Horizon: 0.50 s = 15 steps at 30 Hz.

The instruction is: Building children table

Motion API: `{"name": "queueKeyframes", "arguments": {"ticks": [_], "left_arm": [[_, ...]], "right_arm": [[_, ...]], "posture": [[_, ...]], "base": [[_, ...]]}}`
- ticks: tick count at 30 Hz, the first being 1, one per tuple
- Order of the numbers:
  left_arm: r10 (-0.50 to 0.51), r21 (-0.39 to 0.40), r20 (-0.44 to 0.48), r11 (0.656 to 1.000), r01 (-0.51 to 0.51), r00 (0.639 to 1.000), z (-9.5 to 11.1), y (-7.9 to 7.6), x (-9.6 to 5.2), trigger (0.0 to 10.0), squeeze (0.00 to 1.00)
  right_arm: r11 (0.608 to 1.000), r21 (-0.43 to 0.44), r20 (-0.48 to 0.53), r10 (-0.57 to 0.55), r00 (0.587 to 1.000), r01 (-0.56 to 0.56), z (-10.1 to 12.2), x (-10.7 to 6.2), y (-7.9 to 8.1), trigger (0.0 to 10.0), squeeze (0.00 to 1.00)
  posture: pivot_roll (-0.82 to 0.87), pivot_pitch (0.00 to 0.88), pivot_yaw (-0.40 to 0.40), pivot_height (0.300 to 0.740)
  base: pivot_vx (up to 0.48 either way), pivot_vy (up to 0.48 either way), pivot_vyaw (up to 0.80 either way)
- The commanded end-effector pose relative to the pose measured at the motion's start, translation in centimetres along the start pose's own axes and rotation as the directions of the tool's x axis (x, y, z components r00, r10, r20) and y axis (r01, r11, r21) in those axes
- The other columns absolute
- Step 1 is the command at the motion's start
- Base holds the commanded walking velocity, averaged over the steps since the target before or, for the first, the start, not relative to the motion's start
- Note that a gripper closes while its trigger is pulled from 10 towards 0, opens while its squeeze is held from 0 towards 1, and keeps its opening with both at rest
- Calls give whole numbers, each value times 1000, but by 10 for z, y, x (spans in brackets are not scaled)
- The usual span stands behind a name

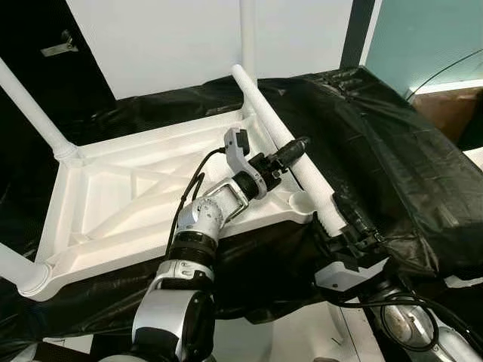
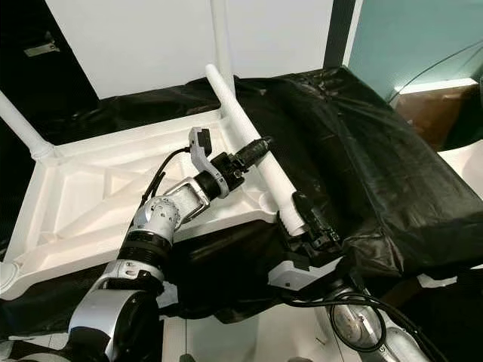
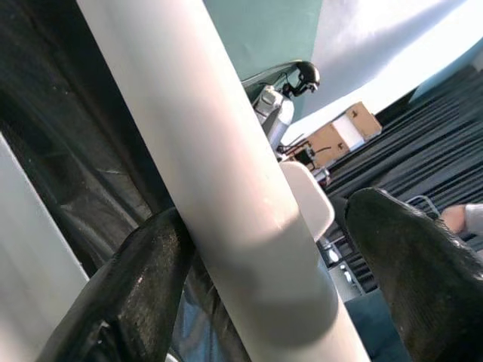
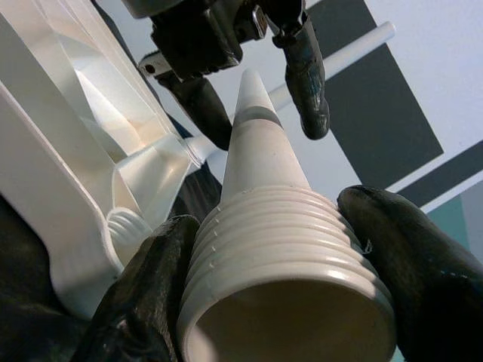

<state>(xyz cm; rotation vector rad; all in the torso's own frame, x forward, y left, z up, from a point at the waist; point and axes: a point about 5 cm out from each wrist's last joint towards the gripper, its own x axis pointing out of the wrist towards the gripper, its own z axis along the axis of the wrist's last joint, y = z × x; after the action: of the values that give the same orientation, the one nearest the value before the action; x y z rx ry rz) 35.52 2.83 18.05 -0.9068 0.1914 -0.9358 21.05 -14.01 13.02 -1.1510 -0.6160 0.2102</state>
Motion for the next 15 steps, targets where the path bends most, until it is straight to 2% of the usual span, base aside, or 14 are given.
{"name": "queueKeyframes", "arguments": {"ticks": [1,11,12,15], "left_arm": [[-42,-6,1,999,42,999,4,-5,4,10000,0],[-70,23,-38,997,70,997,-1,-8,5,10000,0],[-73,26,-28,997,74,997,-1,-8,5,1882,0],[-76,28,-21,997,77,997,0,-8,5,1882,0]], "right_arm": [[1000,9,45,29,999,-29,7,-1,2,10000,0],[997,12,134,68,989,-70,9,-4,-3,10000,0],[997,10,138,72,988,-74,7,-6,-5,10000,0],[997,11,136,71,988,-73,6,-7,-6,10000,0]], "posture": [[-193,20,100,740],[-183,18,94,740],[-183,20,92,740],[-183,20,92,740]], "base": [[0,0,0],[0,0,0],[0,0,0],[0,0,0]]}}
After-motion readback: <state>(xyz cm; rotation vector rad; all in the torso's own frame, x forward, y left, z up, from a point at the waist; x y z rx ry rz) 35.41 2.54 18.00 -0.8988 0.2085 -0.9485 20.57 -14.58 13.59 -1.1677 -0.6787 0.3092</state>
